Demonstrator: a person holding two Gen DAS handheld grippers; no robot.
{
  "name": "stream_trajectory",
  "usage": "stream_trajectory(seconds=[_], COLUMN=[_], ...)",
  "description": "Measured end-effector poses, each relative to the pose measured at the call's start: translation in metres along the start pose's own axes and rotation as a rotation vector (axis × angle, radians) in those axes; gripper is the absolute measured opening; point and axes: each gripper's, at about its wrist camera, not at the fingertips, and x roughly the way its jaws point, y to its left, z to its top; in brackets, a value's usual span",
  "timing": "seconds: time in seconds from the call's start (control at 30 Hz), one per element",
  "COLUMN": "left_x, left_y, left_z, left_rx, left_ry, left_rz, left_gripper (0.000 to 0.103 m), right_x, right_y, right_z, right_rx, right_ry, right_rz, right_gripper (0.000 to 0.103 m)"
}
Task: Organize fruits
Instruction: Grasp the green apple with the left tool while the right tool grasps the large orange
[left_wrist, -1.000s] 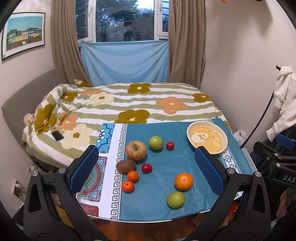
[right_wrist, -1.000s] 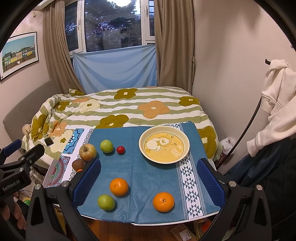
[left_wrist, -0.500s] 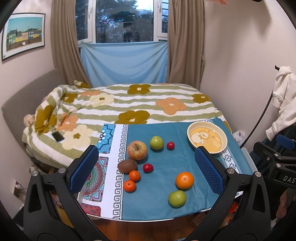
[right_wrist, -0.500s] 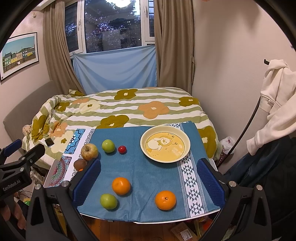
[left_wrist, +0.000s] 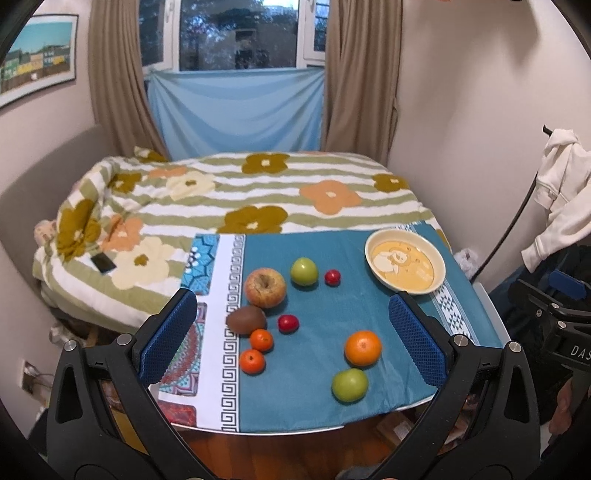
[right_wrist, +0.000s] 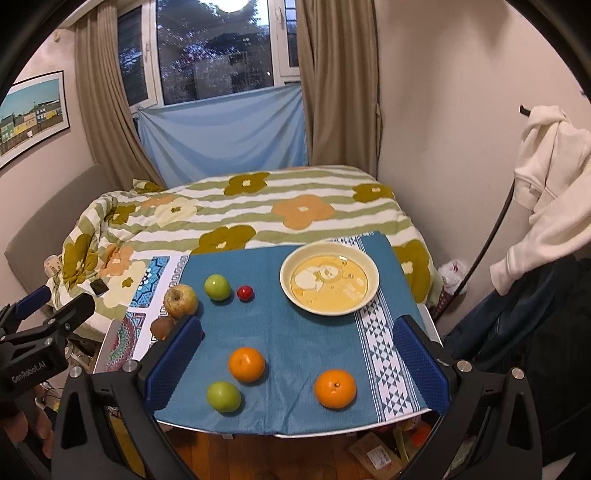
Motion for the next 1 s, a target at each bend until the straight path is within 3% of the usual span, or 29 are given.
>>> stream_trajectory(seconds=[0.13,0.6,1.0], left_x=[0.018,0.072,0.136], left_y=[-0.004,-0.057,-0.076], left_z=[-0.013,-0.091,-0.143], left_rx=[-0.002,-0.076,-0.12], left_ry=[0.056,0.207,0.251], left_rz=[-0.006,0.027,0.068], left_gripper=[0.103,0.103,0.101], right_x=[0.013,0.098,0.163], right_y=[-0.006,-0.062,-0.075], right_z=[-0.009,-0.06,-0.107], right_rx=[-0.015,-0.14,-0.22], right_ry=[0.036,0.201,0.29], right_rz=[0.004,0.157,0.24], right_gripper=[0.103,0.103,0.103])
